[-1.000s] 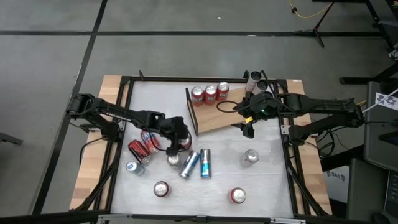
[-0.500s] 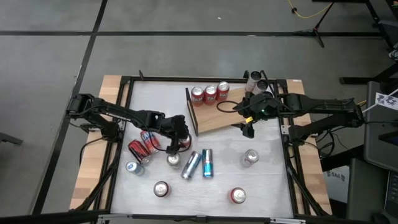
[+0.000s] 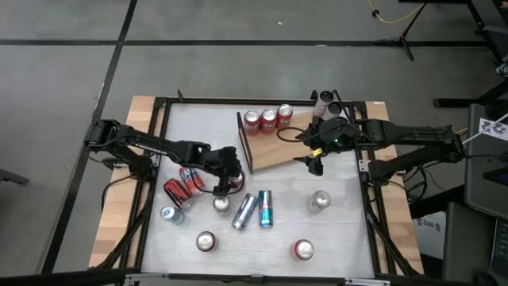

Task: Place canned beverage on shelf
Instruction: Put the center orange soda can on the shelf

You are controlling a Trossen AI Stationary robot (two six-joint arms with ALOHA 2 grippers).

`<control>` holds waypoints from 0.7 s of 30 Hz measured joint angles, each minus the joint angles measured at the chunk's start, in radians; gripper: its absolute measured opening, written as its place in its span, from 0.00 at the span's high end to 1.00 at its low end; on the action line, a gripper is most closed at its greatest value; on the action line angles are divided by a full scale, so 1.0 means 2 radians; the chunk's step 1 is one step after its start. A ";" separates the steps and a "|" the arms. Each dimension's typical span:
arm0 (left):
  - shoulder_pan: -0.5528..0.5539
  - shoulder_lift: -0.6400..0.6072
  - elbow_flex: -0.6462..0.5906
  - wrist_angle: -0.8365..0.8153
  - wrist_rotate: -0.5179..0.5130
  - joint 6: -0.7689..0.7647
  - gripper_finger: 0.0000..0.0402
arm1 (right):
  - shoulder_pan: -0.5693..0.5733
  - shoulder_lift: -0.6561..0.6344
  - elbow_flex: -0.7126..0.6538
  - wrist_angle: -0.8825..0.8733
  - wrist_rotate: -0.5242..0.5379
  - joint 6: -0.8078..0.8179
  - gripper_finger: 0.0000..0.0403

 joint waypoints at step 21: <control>0.000 0.000 0.000 0.000 -0.009 -0.027 0.15 | 0.000 0.000 0.000 -0.001 0.000 0.000 0.15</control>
